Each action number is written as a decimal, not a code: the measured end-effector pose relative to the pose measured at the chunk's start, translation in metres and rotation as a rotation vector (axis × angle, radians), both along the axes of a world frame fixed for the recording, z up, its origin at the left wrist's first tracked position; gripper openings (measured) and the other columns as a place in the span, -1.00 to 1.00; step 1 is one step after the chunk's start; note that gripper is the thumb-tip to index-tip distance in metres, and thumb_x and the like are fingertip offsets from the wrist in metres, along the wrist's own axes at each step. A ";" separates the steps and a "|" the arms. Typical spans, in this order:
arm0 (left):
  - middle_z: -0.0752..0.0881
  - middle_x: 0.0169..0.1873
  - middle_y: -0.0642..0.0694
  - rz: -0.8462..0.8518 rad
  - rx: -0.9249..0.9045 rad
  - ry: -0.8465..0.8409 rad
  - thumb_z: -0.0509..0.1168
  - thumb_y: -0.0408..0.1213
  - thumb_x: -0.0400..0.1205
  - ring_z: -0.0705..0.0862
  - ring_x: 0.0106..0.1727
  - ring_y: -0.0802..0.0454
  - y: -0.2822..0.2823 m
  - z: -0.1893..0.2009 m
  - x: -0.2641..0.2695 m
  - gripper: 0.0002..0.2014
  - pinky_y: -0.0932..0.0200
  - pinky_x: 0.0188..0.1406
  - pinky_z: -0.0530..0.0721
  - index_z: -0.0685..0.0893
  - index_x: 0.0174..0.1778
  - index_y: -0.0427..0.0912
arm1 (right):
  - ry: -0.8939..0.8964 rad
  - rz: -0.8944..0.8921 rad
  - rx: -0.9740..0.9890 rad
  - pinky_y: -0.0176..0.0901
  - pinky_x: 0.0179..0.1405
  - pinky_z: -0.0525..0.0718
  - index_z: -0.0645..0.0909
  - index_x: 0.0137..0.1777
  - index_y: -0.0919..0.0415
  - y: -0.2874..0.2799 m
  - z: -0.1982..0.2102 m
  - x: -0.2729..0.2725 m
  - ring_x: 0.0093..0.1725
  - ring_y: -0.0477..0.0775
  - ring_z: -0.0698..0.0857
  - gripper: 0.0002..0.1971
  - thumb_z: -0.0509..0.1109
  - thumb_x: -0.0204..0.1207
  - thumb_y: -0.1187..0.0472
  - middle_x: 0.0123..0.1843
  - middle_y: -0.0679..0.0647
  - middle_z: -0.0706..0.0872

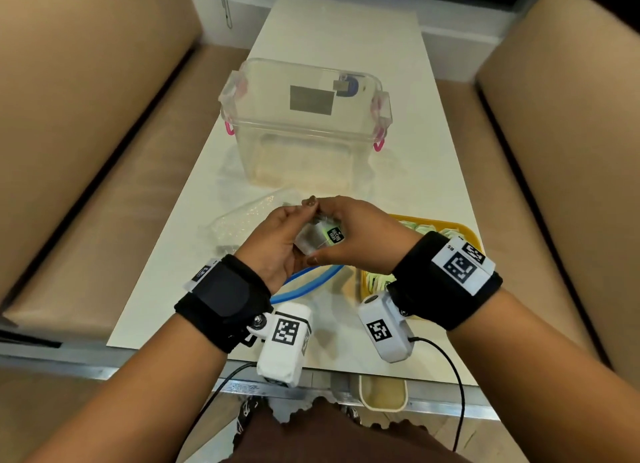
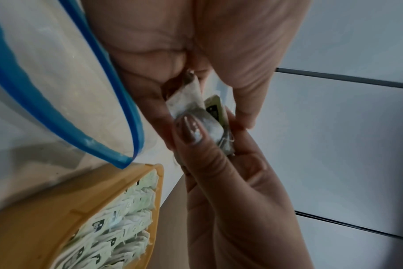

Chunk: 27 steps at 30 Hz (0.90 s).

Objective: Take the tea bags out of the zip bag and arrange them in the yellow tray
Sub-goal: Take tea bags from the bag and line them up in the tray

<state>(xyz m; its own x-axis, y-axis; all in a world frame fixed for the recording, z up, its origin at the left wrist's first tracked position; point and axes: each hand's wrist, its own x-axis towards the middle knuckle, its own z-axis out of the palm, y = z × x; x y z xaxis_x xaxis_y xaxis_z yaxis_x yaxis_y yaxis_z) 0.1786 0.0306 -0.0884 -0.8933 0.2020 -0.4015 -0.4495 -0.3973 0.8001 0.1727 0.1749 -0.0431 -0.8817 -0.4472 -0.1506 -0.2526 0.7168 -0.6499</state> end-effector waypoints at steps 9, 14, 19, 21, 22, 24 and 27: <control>0.74 -0.06 -0.19 -0.001 -0.080 0.122 0.42 -0.45 0.51 0.75 -0.25 0.00 -0.004 -0.005 0.000 -0.72 0.26 -0.41 0.70 0.58 0.08 -0.15 | -0.103 -0.109 -0.177 -0.05 0.40 0.56 0.49 0.49 0.18 0.013 -0.006 0.001 0.30 -0.05 0.65 -0.47 0.43 0.50 0.18 0.35 0.03 0.67; 0.70 -0.06 -0.23 -0.028 -0.115 0.163 0.40 -0.42 0.53 0.72 -0.33 0.03 -0.008 -0.006 -0.002 -0.76 0.33 -0.53 0.64 0.58 0.09 -0.17 | -0.091 -0.199 -0.391 0.10 0.17 0.72 0.68 0.23 0.23 0.018 -0.011 0.000 0.04 0.13 0.78 -0.76 0.33 0.61 0.32 0.07 0.15 0.81; 0.69 -0.10 -0.25 -0.069 -0.249 0.276 0.37 -0.40 0.58 0.57 -0.37 -0.04 -0.013 -0.005 -0.005 -0.72 0.31 -0.60 0.51 0.64 0.14 0.02 | -0.199 -0.381 -0.659 -0.17 -0.11 0.79 0.56 0.12 0.41 0.021 -0.007 0.000 -0.24 0.08 0.74 -0.88 0.26 0.63 0.44 -0.07 0.30 0.74; 0.67 -0.21 -0.21 -0.083 -0.308 0.319 0.32 -0.39 0.62 0.51 -0.45 0.04 -0.013 -0.002 -0.007 -0.79 0.32 -0.61 0.45 0.68 0.09 -0.02 | -0.259 -0.419 -0.754 -0.11 -0.10 0.79 0.52 0.09 0.38 0.022 -0.005 -0.001 -0.24 0.13 0.76 -0.91 0.26 0.62 0.46 -0.03 0.34 0.73; 0.64 -0.33 -0.14 -0.091 -0.318 0.328 0.30 -0.39 0.64 0.45 -0.52 0.10 -0.012 -0.001 -0.007 -0.85 0.33 -0.61 0.41 0.69 0.05 -0.08 | -0.265 -0.428 -0.758 -0.10 -0.10 0.78 0.53 0.08 0.37 0.022 -0.004 -0.001 -0.23 0.12 0.76 -0.91 0.27 0.62 0.45 -0.02 0.33 0.73; 0.59 -0.49 0.05 -0.099 -0.333 0.327 0.30 -0.35 0.65 0.36 -0.59 0.16 -0.010 0.001 -0.009 -0.93 0.34 -0.59 0.37 0.68 -0.01 -0.17 | -0.204 -0.429 -0.647 -0.10 -0.13 0.72 0.62 0.04 0.29 0.022 -0.004 -0.004 -0.19 0.05 0.71 -0.91 0.33 0.59 0.39 -0.04 0.25 0.73; 0.60 -0.43 0.03 -0.092 -0.380 0.310 0.32 -0.25 0.64 0.40 -0.54 0.19 -0.008 0.002 -0.011 -0.93 0.33 -0.53 0.41 0.68 -0.11 -0.13 | -0.108 -0.433 -0.542 -0.17 -0.29 0.56 0.69 -0.02 0.18 0.024 -0.003 -0.009 -0.25 0.01 0.58 -0.91 0.38 0.57 0.33 -0.17 0.19 0.70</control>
